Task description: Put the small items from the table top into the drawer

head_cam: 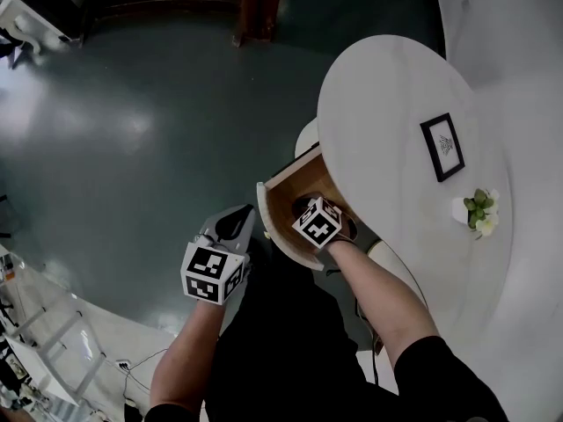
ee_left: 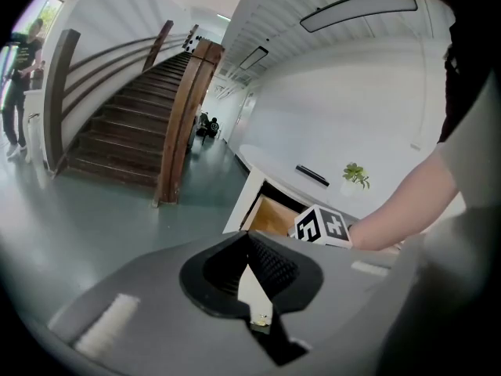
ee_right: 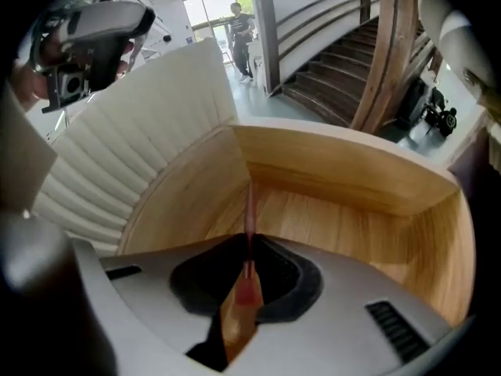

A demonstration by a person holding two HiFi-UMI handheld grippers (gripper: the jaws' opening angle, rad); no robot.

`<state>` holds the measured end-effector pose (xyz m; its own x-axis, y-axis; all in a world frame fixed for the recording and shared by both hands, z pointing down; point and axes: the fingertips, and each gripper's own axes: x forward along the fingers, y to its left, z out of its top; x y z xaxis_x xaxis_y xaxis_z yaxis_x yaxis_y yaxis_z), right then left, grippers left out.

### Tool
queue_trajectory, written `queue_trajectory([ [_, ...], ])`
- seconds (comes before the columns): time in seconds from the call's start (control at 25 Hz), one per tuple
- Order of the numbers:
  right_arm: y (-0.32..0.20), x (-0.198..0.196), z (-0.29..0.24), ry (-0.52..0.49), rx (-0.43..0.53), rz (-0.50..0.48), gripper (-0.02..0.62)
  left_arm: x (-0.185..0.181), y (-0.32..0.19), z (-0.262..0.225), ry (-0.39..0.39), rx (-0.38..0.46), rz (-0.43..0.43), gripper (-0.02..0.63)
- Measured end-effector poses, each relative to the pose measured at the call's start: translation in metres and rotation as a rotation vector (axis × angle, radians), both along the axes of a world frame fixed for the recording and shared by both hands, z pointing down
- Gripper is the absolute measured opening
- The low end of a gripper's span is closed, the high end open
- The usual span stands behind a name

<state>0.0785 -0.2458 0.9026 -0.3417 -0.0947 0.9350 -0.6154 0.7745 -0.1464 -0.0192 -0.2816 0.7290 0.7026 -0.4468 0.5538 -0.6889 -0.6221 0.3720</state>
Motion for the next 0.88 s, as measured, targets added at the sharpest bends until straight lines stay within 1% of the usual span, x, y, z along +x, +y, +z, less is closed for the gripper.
queue_trajectory([
  [0.16, -0.002, 0.001, 0.008, 0.016, -0.005, -0.022, 0.054, 0.003, 0.004, 0.004, -0.001, -0.007, 0.004, 0.011],
  [0.28, -0.004, -0.001, 0.004, 0.025, 0.022, -0.041, 0.062, 0.002, 0.007, 0.002, -0.001, -0.012, 0.010, 0.011],
  [0.36, -0.005, 0.000, -0.001, 0.027, 0.033, -0.037, 0.074, 0.002, 0.008, -0.004, 0.002, -0.006, 0.014, 0.011],
  [0.52, -0.004, 0.001, -0.026, -0.003, 0.051, 0.019, 0.074, 0.000, 0.009, -0.022, 0.015, 0.015, 0.020, 0.011],
  [0.68, -0.001, -0.002, -0.061, -0.062, 0.071, 0.108, 0.072, -0.008, 0.010, -0.047, 0.025, 0.054, 0.021, 0.011],
  [0.76, 0.000, -0.003, -0.081, -0.066, 0.094, 0.121, 0.072, -0.013, 0.012, -0.061, 0.032, 0.067, 0.015, 0.011],
  [0.88, 0.012, -0.003, -0.107, -0.087, 0.104, 0.171, 0.072, -0.018, 0.023, -0.081, 0.046, 0.078, 0.006, 0.011],
])
